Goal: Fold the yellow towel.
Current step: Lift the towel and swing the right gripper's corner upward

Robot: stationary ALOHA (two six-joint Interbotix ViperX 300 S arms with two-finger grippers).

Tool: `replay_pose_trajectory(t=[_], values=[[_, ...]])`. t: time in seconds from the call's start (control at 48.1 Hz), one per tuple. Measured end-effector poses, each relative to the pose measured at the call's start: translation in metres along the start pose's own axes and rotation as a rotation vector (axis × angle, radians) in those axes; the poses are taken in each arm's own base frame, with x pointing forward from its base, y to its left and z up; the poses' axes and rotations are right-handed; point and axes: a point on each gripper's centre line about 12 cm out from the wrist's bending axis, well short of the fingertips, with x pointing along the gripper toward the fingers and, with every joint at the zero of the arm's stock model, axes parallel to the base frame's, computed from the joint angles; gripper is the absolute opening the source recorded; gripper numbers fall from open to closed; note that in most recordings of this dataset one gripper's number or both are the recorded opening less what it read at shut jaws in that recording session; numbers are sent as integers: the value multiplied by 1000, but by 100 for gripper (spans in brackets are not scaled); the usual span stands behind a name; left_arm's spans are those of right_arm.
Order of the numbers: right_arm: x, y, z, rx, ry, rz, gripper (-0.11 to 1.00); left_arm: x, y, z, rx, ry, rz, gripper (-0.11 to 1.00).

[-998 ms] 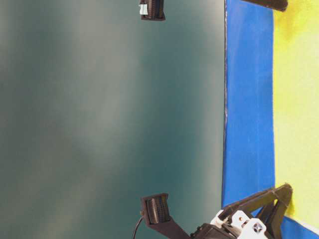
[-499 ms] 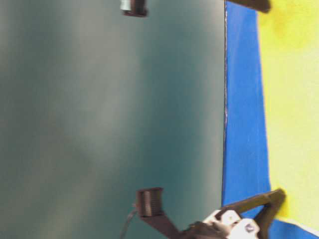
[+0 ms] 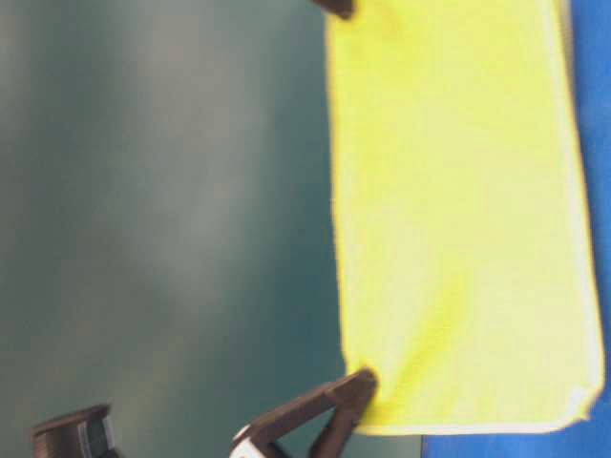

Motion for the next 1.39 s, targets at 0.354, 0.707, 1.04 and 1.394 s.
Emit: replay_pose_trajectory(t=[0.354, 0.707, 1.04, 1.394], values=[[-9, 0, 7, 15, -46, 5, 3, -16, -3, 5, 0, -44, -7, 2], [11, -45, 27, 107, -101, -128, 3, -5, -56, 28, 92, -149, -130, 2], [54, -63, 68, 82, -156, -156, 3, 26, -99, 69, 154, -248, -202, 2], [95, -67, 101, 33, -165, -155, 3, 77, -112, 93, 152, -254, -202, 2]])
